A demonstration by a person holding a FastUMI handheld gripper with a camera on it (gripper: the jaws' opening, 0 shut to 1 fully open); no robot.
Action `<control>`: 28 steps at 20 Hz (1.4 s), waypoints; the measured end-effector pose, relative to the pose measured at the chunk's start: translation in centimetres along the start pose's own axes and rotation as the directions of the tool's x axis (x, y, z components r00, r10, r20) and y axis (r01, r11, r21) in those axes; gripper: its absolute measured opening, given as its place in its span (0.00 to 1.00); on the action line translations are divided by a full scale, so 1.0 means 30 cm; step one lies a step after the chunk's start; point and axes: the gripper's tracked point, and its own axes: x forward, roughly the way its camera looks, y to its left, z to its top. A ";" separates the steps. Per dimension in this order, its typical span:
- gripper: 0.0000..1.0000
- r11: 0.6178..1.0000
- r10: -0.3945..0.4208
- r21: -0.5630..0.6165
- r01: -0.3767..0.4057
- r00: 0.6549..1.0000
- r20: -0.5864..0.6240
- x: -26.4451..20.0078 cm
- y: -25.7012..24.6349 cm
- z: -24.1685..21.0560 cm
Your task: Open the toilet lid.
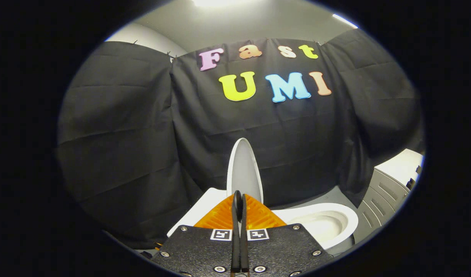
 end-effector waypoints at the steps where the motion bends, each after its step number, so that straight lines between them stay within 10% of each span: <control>1: 0.00 1.000 0.006 0.000 -0.006 1.000 0.001 0.004 0.014 -0.002; 28: 0.06 0.991 0.128 -0.040 -0.127 0.991 0.028 0.047 0.250 -0.084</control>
